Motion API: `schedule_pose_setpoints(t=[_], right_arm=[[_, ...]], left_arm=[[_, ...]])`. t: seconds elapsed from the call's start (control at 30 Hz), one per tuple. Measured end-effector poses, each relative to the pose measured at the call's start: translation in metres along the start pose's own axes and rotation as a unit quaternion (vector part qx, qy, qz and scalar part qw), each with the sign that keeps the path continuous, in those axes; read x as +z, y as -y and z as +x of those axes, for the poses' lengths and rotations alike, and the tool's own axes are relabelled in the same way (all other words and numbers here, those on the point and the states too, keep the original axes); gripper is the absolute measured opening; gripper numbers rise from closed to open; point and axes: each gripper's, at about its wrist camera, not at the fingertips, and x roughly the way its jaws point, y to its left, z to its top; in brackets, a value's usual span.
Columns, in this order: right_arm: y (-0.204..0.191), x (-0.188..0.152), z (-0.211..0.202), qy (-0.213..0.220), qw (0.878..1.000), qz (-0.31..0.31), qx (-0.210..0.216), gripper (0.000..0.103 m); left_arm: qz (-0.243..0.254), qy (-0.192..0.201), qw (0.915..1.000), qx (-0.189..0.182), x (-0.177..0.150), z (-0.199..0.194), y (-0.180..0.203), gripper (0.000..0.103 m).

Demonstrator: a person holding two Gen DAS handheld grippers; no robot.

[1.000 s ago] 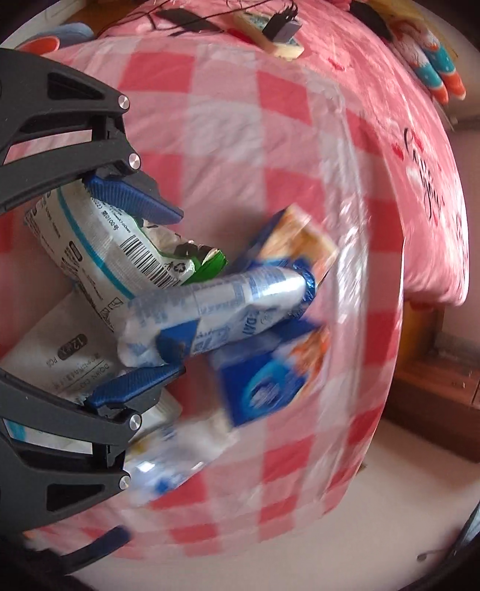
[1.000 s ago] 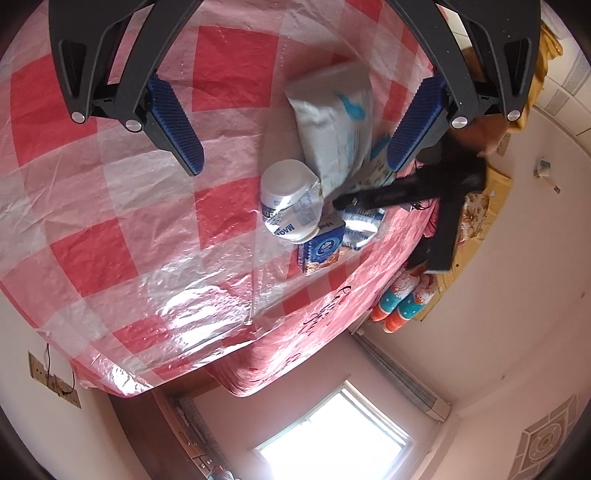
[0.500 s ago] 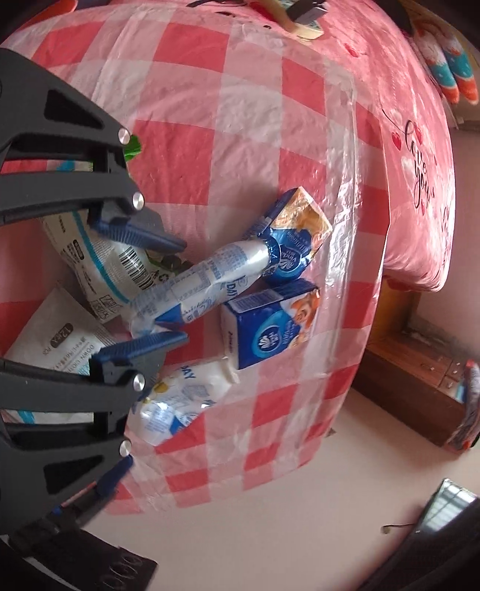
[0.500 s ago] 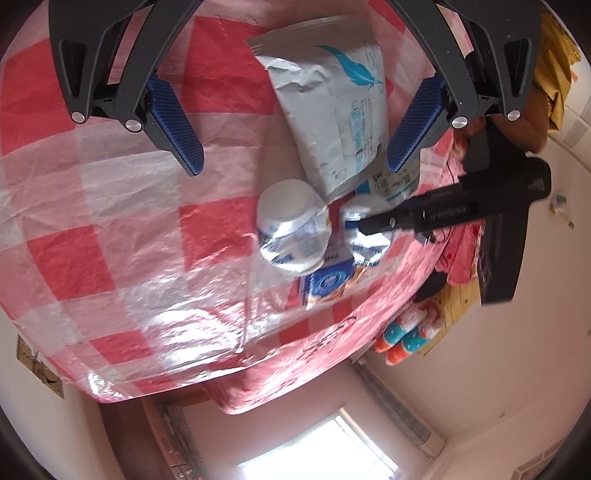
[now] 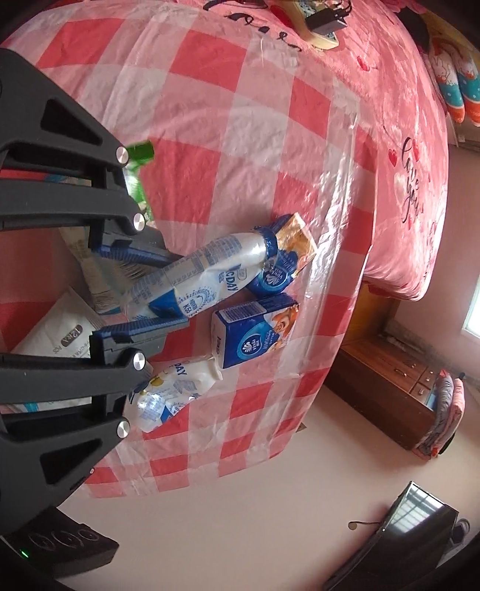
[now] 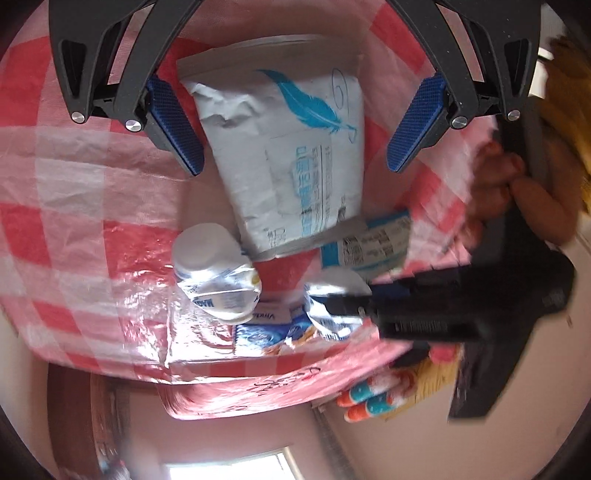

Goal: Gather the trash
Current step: 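Grasp a white yogurt bottle with the left tool while the right tool grasps the white wipes pack, then carry the yogurt bottle and wipes pack with both tools toward the orange bucket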

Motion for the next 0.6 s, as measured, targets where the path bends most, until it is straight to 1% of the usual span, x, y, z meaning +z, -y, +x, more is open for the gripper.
schedule_pose_setpoints(t=[0.1,0.27,0.37,0.4,0.47,0.6], right_arm=[[-0.010,-0.003,0.005,-0.008,0.999,-0.026,-0.028,0.098],[-0.017,-0.005,0.010,-0.016,0.997,-0.044,-0.054,0.098],[-0.018,-0.005,0.015,-0.021,0.996,-0.054,-0.070,0.097],[-0.021,-0.006,0.016,-0.023,0.995,-0.061,-0.080,0.095],[-0.022,-0.007,0.016,-0.022,0.993,-0.066,-0.096,0.089],[-0.019,-0.007,0.015,-0.019,0.994,-0.064,-0.091,0.085]], left_arm=[[0.000,0.010,0.9999,-0.003,-0.001,-0.009,-0.003,0.026],[-0.005,0.026,0.9996,-0.010,-0.005,-0.025,-0.007,0.025],[-0.003,0.034,0.9994,-0.009,-0.011,-0.036,-0.009,0.025],[-0.002,0.036,0.9993,-0.008,-0.013,-0.040,-0.009,0.025],[-0.002,0.038,0.9993,-0.006,-0.018,-0.046,-0.011,0.025],[-0.011,0.041,0.9991,-0.005,-0.031,-0.058,-0.019,0.025]])
